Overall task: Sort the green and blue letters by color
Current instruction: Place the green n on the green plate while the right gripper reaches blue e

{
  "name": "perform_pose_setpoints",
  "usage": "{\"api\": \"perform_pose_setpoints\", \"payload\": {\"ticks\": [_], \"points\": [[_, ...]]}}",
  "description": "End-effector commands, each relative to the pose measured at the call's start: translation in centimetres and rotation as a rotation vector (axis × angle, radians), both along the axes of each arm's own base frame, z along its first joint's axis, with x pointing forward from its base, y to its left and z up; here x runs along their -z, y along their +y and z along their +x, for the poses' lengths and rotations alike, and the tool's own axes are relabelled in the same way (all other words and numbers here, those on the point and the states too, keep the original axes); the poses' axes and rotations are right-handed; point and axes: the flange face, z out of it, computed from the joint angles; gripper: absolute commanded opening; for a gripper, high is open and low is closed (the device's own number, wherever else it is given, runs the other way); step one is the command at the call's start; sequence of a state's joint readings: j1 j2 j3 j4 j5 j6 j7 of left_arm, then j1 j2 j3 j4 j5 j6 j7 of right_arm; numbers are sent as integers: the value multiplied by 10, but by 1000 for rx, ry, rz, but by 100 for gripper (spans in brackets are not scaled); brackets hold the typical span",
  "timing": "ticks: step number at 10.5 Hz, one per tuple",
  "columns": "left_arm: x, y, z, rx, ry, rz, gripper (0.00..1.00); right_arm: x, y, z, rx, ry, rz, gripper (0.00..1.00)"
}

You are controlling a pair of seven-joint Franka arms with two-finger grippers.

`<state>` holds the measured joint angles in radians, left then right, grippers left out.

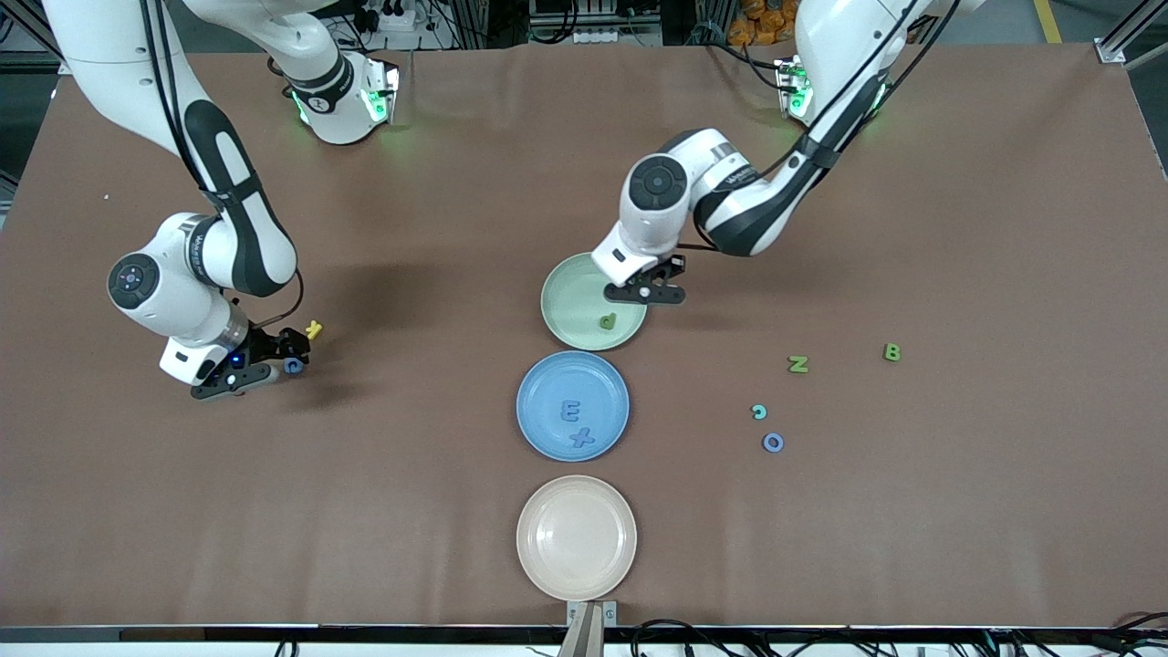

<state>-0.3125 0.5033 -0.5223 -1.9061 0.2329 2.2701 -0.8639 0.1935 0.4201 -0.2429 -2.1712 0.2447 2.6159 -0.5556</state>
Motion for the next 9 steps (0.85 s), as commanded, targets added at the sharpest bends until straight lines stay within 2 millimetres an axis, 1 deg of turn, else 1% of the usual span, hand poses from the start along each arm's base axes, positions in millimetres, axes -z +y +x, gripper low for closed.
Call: {"api": "perform_pose_setpoints", "payload": {"ticks": [1,2,3,4,5,7,8,9], "points": [[-8,-36,-12,-51,2,-10,65,1,-9,-10,-18,-16,-8,100],[-8,-39,-16,-34,-6,-4,100,8,-10,-11,-16,-22,-16,100],[-8,-34,-10,-42,-9,-3,100,13,-10,-11,-14,-23,-20,100],[-8,-23,2,-53,-13,1,100,17,-11,-11,-13,-25,-23,100],[-8,-5,20,-78,-19,8,100,18,-11,-12,-7,-24,-22,100],[-2,50,69,-108,-24,19,100,22,-11,-13,-6,-18,-21,100],[2,74,91,-122,-35,33,100,25,-12,-13,-3,-15,-23,97],[11,99,108,-130,-47,64,100,27,-12,-13,5,-20,-27,94]]}}
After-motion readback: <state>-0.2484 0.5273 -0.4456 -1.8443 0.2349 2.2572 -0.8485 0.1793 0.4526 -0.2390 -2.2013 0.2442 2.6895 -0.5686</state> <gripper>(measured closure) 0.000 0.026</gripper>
